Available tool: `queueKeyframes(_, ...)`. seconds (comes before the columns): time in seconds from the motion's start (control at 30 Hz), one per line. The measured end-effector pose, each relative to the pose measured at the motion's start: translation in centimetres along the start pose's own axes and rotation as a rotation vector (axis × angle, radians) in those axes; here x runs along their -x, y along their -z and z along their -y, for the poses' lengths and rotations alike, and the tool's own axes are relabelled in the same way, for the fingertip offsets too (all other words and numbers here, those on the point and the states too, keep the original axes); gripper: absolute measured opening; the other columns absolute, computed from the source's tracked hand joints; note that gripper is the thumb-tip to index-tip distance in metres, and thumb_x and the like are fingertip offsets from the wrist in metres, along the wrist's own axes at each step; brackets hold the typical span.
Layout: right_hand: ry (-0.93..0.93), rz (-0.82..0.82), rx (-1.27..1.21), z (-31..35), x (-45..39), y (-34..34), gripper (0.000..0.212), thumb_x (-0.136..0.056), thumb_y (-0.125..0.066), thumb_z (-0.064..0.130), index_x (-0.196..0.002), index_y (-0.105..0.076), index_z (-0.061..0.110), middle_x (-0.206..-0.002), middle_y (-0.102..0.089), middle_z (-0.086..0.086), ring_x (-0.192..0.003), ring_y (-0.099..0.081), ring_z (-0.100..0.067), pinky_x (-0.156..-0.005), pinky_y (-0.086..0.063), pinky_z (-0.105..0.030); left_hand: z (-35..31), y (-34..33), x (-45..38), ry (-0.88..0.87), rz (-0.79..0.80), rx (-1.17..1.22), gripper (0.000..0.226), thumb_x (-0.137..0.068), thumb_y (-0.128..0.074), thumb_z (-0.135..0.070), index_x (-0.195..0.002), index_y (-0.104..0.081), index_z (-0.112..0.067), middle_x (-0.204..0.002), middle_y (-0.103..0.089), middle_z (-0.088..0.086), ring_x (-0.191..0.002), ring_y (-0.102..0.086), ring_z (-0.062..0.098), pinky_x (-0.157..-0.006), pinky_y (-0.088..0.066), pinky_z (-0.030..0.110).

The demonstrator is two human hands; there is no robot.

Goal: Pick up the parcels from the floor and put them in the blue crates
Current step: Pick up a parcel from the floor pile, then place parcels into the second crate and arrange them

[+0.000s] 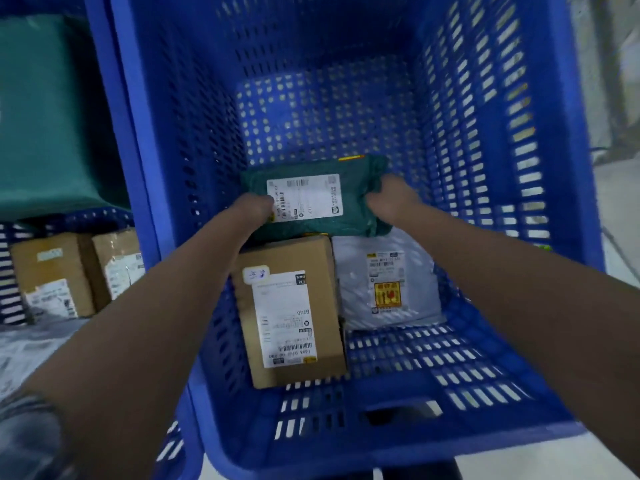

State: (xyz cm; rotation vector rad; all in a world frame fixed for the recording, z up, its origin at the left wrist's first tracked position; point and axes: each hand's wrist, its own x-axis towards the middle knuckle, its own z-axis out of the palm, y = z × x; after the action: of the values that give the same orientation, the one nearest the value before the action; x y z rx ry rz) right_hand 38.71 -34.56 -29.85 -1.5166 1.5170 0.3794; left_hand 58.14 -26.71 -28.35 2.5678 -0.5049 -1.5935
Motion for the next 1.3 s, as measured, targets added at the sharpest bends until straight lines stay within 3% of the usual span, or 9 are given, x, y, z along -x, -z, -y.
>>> queueKeyframes(0.1, -0.093, -0.025, -0.14, -1.5, 2.7, 2.4, 0.021, -0.096, -0.039, 0.013, -0.08, -0.045, 0.001, -0.081, -0.049, -0.014, -0.076, -0.047, -0.022, -0.064, -0.039, -0.03, -1.1, 0.5, 2.5, -0.012, -0.052, -0.13, 0.016, -0.099, -0.041, -0.021, -0.103, -0.044, -0.006, -0.07, -0.036, 0.004, -0.06, -0.034, 0.014, -0.061, -0.035, 0.027)
queueKeyframes(0.23, -0.075, -0.079, -0.413, -3.4, 9.3, 5.5, 0.023, -0.096, -0.041, 0.007, -0.096, -0.057, -0.009, -0.092, -0.06, -0.028, -0.077, -0.051, -0.025, -0.076, -0.048, -0.038, -4.0, 0.4, 6.8, -0.027, 0.042, -0.134, 0.033, -0.098, -0.041, -0.019, -0.121, -0.05, 0.003, -0.076, -0.044, 0.01, -0.073, -0.045, 0.027, -0.072, -0.042, 0.032)
queueKeyframes(0.33, 0.034, -0.256, -0.591, -4.6, 15.3, 8.1, 0.022, -0.094, -0.039, -0.001, -0.083, -0.058, 0.004, -0.071, -0.057, -0.008, -0.066, -0.055, -0.022, -0.066, -0.048, -0.031, -7.1, -0.6, 10.7, -0.122, 0.066, -0.231, 0.021, -0.095, -0.043, -0.019, -0.089, -0.054, -0.002, -0.088, -0.053, 0.014, -0.087, -0.049, 0.025, -0.088, -0.048, 0.04)
queueKeyframes(0.43, 0.029, -0.469, -0.607, -7.8, 20.1, 9.5, 0.024, -0.092, -0.042, 0.004, -0.076, -0.058, 0.012, -0.066, -0.058, -0.005, -0.063, -0.056, -0.029, -0.061, -0.047, -0.039, -9.9, -3.3, 15.3, -0.221, 0.109, -0.364, 0.033, -0.095, -0.043, -0.017, -0.062, -0.044, -0.012, -0.072, -0.051, 0.01, -0.083, -0.049, 0.025, -0.08, -0.044, 0.034)
queueKeyframes(0.53, -0.113, -0.603, -0.73, -11.9, 24.2, 10.1, 0.029, -0.089, -0.041, 0.006, -0.069, -0.055, 0.021, -0.062, -0.055, -0.002, -0.06, -0.052, -0.026, -0.058, -0.044, -0.04, -11.9, -7.2, 19.6, -0.301, 0.199, -0.453, 0.034, -0.094, -0.044, -0.017, -0.06, -0.043, -0.015, -0.066, -0.048, 0.006, -0.08, -0.051, 0.024, -0.08, -0.048, 0.038)
queueKeyframes(0.6, -0.262, -0.638, -0.791, -15.5, 26.4, 9.9, 0.023, -0.09, -0.042, 0.004, -0.074, -0.058, 0.01, -0.065, -0.057, -0.005, -0.061, -0.053, -0.024, -0.063, -0.047, -0.037, -12.9, -10.2, 21.5, -0.389, 0.251, -0.476, 0.029, -0.094, -0.044, -0.018, -0.066, -0.049, -0.011, -0.074, -0.052, 0.012, -0.079, -0.051, 0.024, -0.08, -0.048, 0.041)
queueKeyframes(0.8, -0.786, -0.345, -1.081, -27.2, 32.7, 6.6, 0.019, -0.091, -0.043, 0.005, -0.073, -0.049, 0.008, -0.062, -0.052, -0.01, -0.049, -0.046, -0.02, -0.048, -0.035, -0.022, -13.7, -19.4, 26.5, -0.632, 0.371, -0.588, 0.025, -0.099, -0.04, -0.019, -0.09, -0.058, -0.004, -0.09, -0.06, 0.029, -0.076, -0.055, 0.032, -0.078, -0.05, 0.052)
queueKeyframes(0.9, -0.825, -0.187, -1.063, -31.4, 35.7, 4.5, 0.022, -0.091, -0.044, 0.005, -0.069, -0.047, 0.01, -0.062, -0.052, -0.011, -0.049, -0.047, -0.021, -0.049, -0.034, -0.022, -13.3, -23.0, 27.9, -0.676, 0.395, -0.697, 0.028, -0.098, -0.039, -0.018, -0.095, -0.059, 0.001, -0.096, -0.063, 0.025, -0.091, -0.061, 0.036, -0.086, -0.05, 0.05)
queueKeyframes(1.3, -0.876, -0.121, -1.359, -39.5, 40.7, 0.7, 0.015, -0.094, -0.042, 0.01, -0.079, -0.047, 0.009, -0.065, -0.054, -0.01, -0.052, -0.049, -0.021, -0.052, -0.036, -0.023, -13.3, -33.5, 31.8, -0.604, 0.372, -0.98, 0.026, -0.095, -0.041, -0.015, -0.088, -0.06, 0.002, -0.093, -0.063, 0.025, -0.09, -0.061, 0.036, -0.085, -0.05, 0.048)
